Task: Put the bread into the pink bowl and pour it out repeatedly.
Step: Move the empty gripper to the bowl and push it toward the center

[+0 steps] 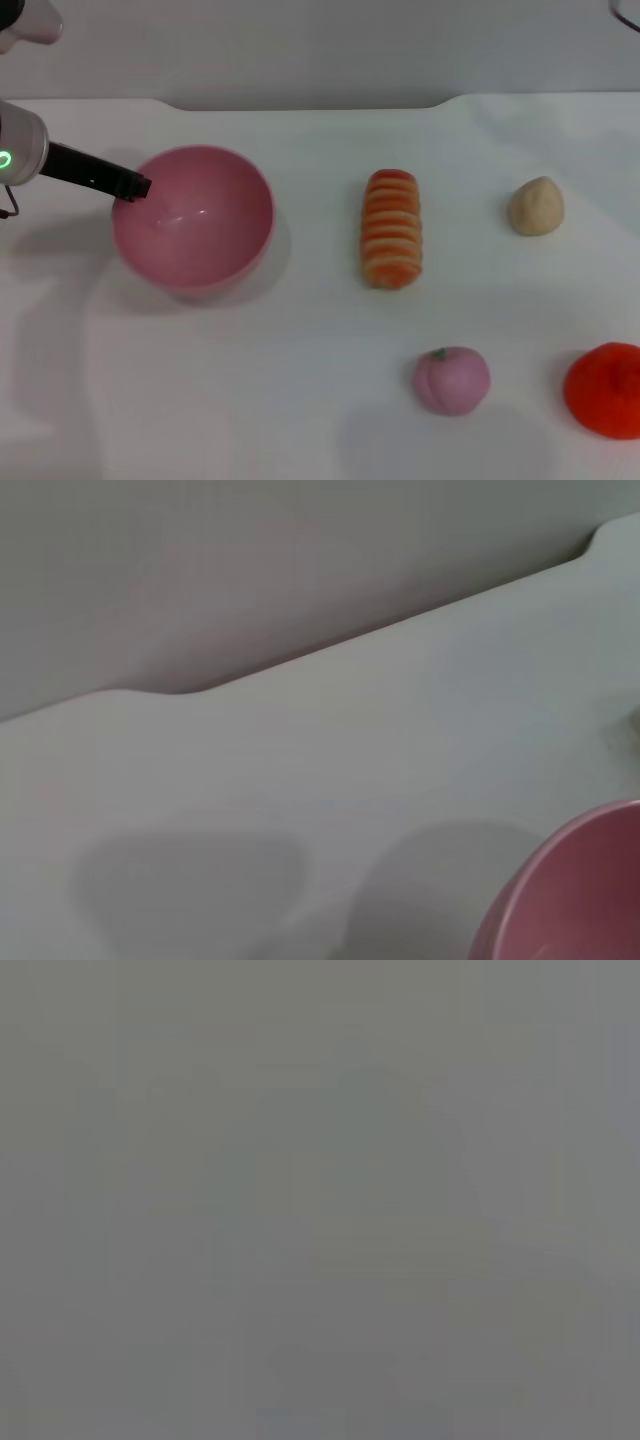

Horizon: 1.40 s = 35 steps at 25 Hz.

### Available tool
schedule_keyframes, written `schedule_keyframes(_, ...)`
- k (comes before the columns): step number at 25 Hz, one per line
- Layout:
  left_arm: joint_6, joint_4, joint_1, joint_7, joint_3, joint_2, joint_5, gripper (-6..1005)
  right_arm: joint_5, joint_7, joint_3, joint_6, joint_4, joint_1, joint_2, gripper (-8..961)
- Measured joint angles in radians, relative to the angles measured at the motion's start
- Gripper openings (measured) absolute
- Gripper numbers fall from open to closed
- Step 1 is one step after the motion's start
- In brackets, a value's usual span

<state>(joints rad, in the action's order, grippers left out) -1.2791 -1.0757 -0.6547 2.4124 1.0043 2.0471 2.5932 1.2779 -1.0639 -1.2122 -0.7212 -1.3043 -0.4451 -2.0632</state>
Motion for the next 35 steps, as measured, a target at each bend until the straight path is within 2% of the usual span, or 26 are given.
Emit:
schedule_keyframes(2, -0.003, -0.001, 0.001, -0.012, 0.0, 0.0, 0.001, 43, -0.262, 0.248, -0.029, -0.1, -0.129, -0.033, 0.0, 535)
schedule_keyframes(4, -0.006, -0.001, 0.001, -0.03, 0.001, -0.001, 0.002, 43, -0.447, 0.412, -0.041, -0.232, -0.209, -0.083, 0.001, 535)
schedule_keyframes(6, -0.02, -0.011, 0.006, -0.065, 0.003, -0.002, 0.002, 43, -0.546, 0.493, -0.037, -0.393, -0.238, -0.149, 0.007, 534)
schedule_keyframes(10, -0.033, -0.018, 0.009, -0.084, 0.0, -0.003, 0.003, 43, -0.618, 0.585, -0.022, -0.673, -0.193, -0.289, 0.021, 534)
schedule_keyframes(16, -0.047, -0.015, 0.01, -0.126, 0.007, -0.001, 0.002, 43, -0.62, 0.589, -0.021, -0.864, -0.02, -0.414, 0.016, 535)
schedule_keyframes(20, -0.059, -0.016, 0.01, -0.125, 0.007, 0.005, -0.002, 42, -0.619, 0.514, -0.03, -0.876, 0.103, -0.458, 0.005, 535)
schedule_keyframes(26, -0.069, -0.01, 0.01, -0.099, 0.009, 0.012, -0.033, 42, -0.622, 0.379, -0.025, -0.795, 0.232, -0.444, -0.001, 536)
schedule_keyframes(27, -0.069, -0.01, 0.01, -0.099, 0.009, 0.012, -0.033, 42, -0.625, 0.359, -0.025, -0.778, 0.251, -0.441, -0.001, 536)
schedule_keyframes(28, -0.072, -0.013, 0.018, -0.079, 0.039, 0.012, -0.092, 42, -0.629, 0.342, -0.026, -0.76, 0.274, -0.439, -0.001, 536)
schedule_keyframes(32, -0.07, -0.016, 0.014, -0.054, 0.058, 0.012, -0.097, 42, -0.636, 0.281, -0.035, -0.667, 0.37, -0.439, -0.001, 537)
schedule_keyframes(35, -0.065, -0.017, 0.006, -0.049, 0.06, 0.011, -0.099, 42, -0.633, 0.247, -0.037, -0.595, 0.426, -0.444, -0.004, 589)
